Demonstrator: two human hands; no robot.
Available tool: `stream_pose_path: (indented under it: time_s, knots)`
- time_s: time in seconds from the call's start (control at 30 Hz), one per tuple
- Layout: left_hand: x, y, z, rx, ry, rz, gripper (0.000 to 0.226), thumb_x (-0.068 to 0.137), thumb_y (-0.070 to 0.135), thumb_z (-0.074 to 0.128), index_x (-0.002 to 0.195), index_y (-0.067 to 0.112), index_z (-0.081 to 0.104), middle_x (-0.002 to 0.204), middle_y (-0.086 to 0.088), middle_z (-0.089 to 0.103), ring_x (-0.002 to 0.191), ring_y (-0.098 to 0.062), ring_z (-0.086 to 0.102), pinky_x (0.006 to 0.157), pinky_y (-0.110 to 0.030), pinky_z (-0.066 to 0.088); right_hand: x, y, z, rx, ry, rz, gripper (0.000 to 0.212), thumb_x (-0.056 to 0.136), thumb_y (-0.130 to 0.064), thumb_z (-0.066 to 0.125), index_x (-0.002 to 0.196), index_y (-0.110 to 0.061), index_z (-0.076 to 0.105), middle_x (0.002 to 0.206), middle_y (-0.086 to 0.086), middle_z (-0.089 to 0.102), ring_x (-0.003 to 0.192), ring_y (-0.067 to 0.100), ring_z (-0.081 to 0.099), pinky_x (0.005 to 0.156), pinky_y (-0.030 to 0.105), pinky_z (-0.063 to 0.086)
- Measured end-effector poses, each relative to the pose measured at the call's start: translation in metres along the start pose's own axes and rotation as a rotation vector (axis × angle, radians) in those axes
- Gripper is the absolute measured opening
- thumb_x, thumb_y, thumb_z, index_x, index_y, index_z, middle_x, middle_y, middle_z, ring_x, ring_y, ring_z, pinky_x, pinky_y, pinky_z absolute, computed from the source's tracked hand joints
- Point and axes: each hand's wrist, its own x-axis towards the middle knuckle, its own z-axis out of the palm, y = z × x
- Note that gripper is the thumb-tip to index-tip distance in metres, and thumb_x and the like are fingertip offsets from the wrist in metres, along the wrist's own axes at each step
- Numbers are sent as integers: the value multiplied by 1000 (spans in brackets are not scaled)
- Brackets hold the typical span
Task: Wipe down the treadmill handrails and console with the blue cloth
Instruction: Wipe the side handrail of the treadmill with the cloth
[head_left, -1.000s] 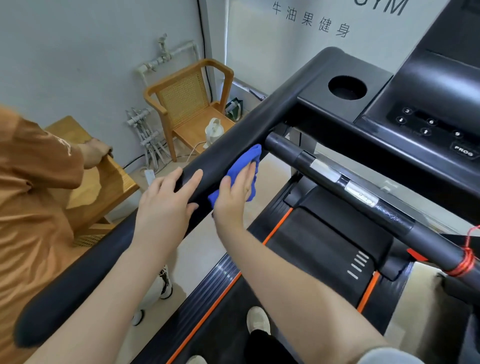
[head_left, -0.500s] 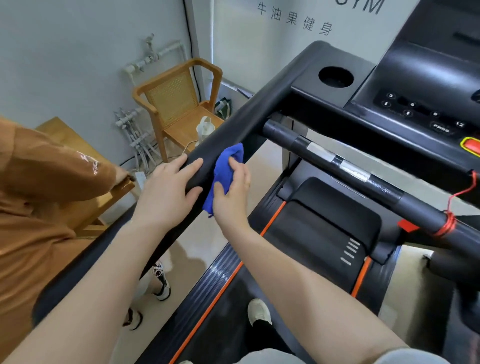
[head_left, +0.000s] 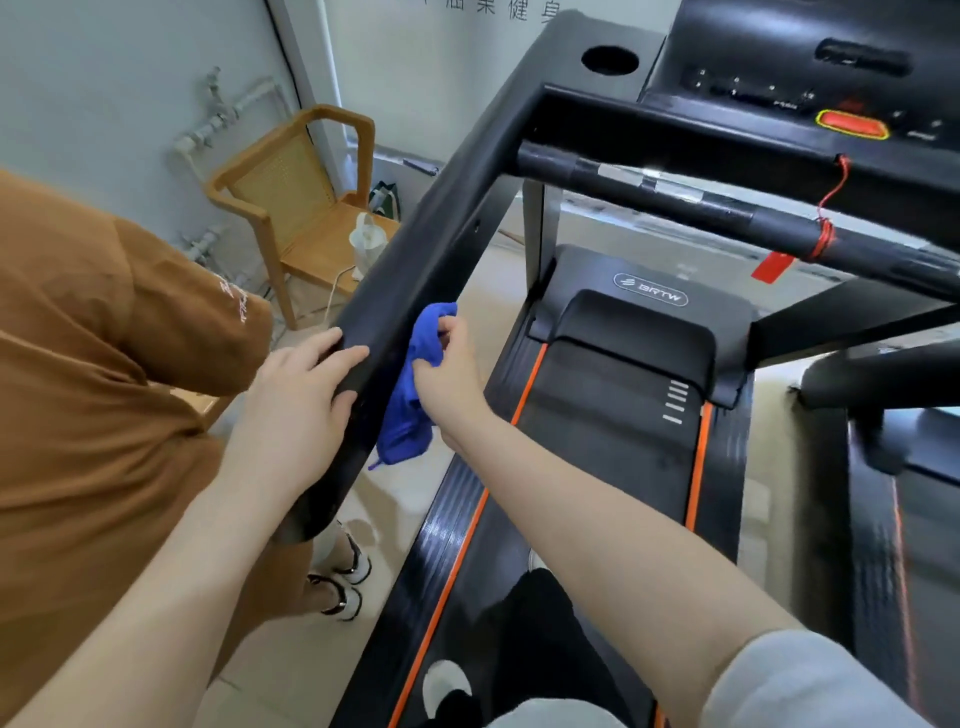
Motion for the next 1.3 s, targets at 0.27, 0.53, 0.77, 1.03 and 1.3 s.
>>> stream_pose_path:
  time_s: [0.27,0.53,0.77,1.03,1.3]
  knots:
    - [-34,-11,-4,-78,25,-112,49,88,18,61,135,17,48,139,-11,48,126,-34,44,106,-46,35,-102,30,41,-88,-155,-28,33,82,5,47,111,-11,43,124,5,37,104,14,42,93,25,38]
    - [-36,-7,-3,-101,40,-173,47,89,21,60,135,21,49,142,-7,46,128,-32,42,104,-44,34,-57,22,26,48,-18,-28,35,91,-6,47,123,-21,43,128,1,43,116,18,46,103,37,41]
    - [-37,-9,-2,-165,78,-172,48,86,18,64,132,17,53,140,-3,49,124,-29,46,103,-38,34,-31,0,19,118,75,5,51,99,-6,35,147,-22,25,151,-3,24,131,8,32,107,20,24]
    - [-39,-7,1,-4,68,-115,46,91,19,56,136,26,47,142,-14,44,120,-41,42,96,-49,38,-107,38,43,16,-60,-105,52,95,-9,47,143,-21,30,145,-4,32,131,9,35,111,28,31]
    - [-26,-3,7,128,52,153,50,80,-5,57,129,2,53,137,-26,46,122,-44,45,93,-54,43,-35,35,39,276,40,160,60,96,3,31,147,-27,24,144,-5,39,127,19,43,108,40,38]
